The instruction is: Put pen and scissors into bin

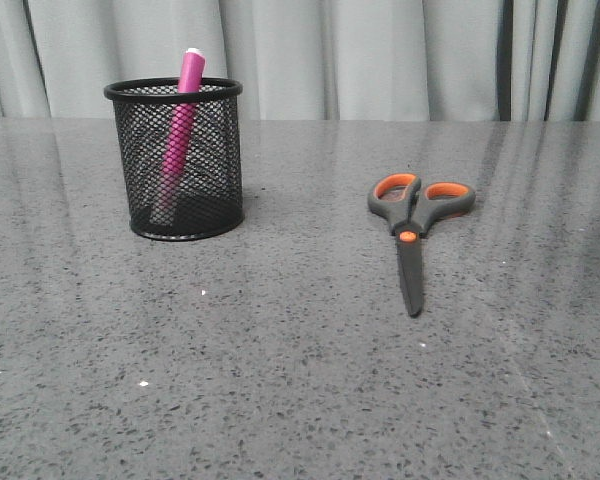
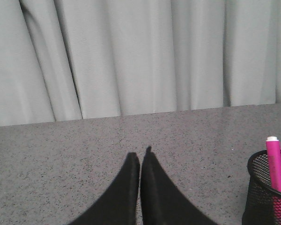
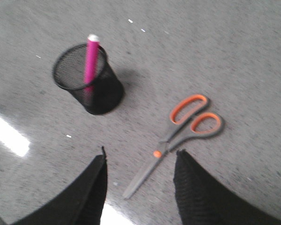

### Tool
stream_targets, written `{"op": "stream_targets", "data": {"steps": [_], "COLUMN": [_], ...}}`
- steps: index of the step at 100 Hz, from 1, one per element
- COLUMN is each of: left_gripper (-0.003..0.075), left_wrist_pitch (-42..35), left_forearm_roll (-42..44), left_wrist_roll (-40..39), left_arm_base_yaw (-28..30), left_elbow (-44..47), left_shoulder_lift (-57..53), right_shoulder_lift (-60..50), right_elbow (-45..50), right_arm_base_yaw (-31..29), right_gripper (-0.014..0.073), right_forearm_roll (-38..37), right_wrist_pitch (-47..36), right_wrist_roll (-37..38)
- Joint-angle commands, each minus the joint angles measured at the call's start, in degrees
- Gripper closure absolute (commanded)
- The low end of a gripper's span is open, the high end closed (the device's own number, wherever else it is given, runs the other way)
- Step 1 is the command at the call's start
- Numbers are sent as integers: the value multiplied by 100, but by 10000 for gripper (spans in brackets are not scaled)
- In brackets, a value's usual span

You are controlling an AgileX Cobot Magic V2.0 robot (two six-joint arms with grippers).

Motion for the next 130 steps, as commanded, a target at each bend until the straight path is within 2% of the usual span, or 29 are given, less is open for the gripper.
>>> {"op": "stream_targets", "data": {"steps": [1, 18, 30, 44, 49, 61, 69, 85, 110, 130], "left_gripper": [742, 742, 742, 742, 742, 742, 742, 742, 742, 742], "left_wrist_pitch": [132, 132, 135, 135, 135, 135, 145, 220, 220, 220], "left_forearm_roll": [-15, -15, -15, -15, -15, -15, -15, -15, -15, -15], "left_wrist_roll": [-41, -41, -41, -41, -41, -41, -41, -41, -41, -41], "left_arm_base_yaw": [4, 4, 4, 4, 4, 4, 4, 4, -6, -6], "left_elbow": [-157, -157, -157, -157, -157, -157, -157, -157, -157, -157], "left_shoulder_lift": [-2, -2, -2, -2, -2, -2, -2, -2, -2, -2], "right_shoulder_lift": [95, 557, 994, 1518, 1691, 2109, 2400, 2864, 3210, 3443], "right_elbow": [-242, -578, -950, -1368, -1445, -1453, -1453, -1442, -1442, -1442], "right_arm_base_yaw": [174, 382, 751, 1220, 1354, 1434, 1434, 1434, 1447, 1737], "right_gripper": [302, 302, 302, 302, 302, 302, 302, 296, 196, 197], "right_forearm_roll": [-596, -826, -1077, -1826, -2297, -2991, -2908, -2243, -1613, -1812], "right_wrist_pitch": [-225, 69, 272, 585, 687, 879, 927, 725, 403, 64], "right_wrist_roll": [516, 985, 1283, 1715, 1943, 2607, 2716, 2716, 2716, 3427]}}
